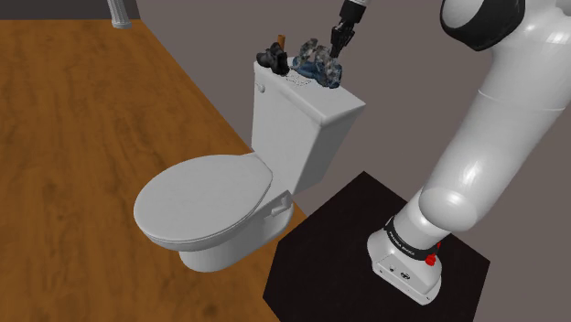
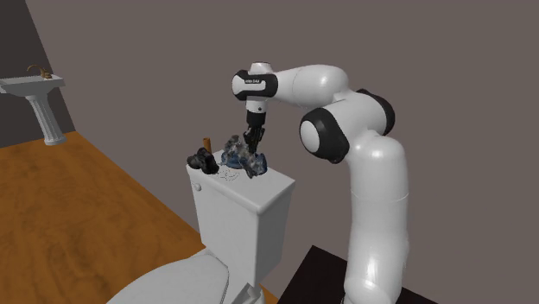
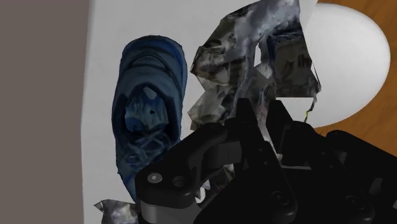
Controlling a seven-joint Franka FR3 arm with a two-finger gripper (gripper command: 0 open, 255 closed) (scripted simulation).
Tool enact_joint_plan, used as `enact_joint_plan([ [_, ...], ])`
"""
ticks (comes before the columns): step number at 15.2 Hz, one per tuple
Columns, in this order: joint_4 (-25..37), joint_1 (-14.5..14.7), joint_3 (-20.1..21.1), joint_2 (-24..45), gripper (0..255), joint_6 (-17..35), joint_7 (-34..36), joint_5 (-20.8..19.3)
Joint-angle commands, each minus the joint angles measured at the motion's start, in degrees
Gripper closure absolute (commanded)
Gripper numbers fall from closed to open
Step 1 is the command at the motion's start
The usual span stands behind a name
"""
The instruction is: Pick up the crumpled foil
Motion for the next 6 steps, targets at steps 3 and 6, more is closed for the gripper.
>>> enact_joint_plan([
  [3, 3.56, -0.36, -0.15, 0.21, 255, -3.35, 0.36, 0.02],
  [6, 4.6, -0.46, -0.18, 0.34, 255, -4.28, 0.46, 0.07],
])
